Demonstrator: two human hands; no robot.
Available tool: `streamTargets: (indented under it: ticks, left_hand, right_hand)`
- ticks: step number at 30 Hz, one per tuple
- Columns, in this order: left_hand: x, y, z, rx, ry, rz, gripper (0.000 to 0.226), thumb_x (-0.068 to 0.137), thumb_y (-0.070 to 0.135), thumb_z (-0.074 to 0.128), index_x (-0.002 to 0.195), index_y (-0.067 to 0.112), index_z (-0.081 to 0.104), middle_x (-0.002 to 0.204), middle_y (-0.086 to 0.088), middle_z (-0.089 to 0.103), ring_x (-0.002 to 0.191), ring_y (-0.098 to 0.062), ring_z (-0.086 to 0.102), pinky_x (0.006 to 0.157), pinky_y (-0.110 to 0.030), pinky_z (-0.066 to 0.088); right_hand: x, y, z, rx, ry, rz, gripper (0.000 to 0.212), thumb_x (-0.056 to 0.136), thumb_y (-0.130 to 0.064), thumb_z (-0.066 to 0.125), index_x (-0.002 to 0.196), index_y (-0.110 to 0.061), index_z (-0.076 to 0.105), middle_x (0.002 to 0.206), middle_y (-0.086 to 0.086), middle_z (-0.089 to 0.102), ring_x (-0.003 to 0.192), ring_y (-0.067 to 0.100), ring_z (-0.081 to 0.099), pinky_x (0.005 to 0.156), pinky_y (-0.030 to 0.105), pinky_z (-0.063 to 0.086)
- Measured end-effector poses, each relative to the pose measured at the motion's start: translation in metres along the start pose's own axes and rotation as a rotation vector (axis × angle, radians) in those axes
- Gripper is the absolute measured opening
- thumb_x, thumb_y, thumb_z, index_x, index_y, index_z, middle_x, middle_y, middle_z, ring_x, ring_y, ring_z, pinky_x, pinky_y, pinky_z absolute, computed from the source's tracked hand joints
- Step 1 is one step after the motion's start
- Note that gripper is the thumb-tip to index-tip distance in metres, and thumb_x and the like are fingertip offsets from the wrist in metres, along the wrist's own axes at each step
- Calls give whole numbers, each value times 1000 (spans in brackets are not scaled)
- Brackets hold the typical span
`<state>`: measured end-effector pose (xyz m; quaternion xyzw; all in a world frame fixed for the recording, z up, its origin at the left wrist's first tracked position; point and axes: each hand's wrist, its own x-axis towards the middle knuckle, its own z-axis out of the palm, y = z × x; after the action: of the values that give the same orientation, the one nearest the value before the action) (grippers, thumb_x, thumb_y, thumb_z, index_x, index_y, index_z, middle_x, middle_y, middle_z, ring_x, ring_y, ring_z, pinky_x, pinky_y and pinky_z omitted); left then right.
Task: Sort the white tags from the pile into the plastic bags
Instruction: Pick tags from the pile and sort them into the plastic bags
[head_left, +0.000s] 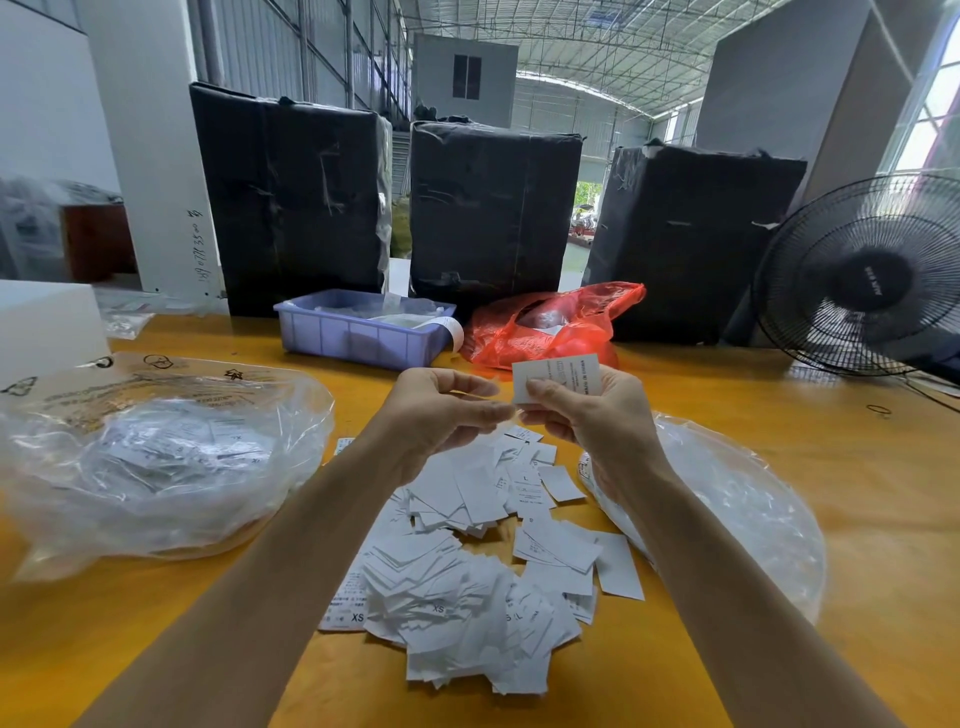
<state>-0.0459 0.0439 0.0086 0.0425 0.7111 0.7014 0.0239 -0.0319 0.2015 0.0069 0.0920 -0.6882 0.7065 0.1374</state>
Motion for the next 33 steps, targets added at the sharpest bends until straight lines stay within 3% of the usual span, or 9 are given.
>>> streamTargets:
  ticks: [15, 33]
  left_hand:
    - [1, 1, -4, -51, 12, -2, 24, 66, 8, 80, 86, 10, 65, 60, 3, 71, 52, -6, 67, 47, -13, 48]
    - [-1, 2, -3, -40, -15, -2, 44, 49, 18, 83, 89, 12, 65, 67, 0, 73, 56, -6, 68, 50, -14, 50]
  right_hand:
    - [1, -1, -1, -40, -67, 55, 18, 79, -9, 73, 93, -4, 63, 76, 10, 71, 61, 15, 70, 53, 15, 51]
    - [1, -1, -2, -41, -41, -23, 13, 81, -10, 72, 89, -9, 62, 69, 3, 72, 62, 18, 71, 57, 18, 55]
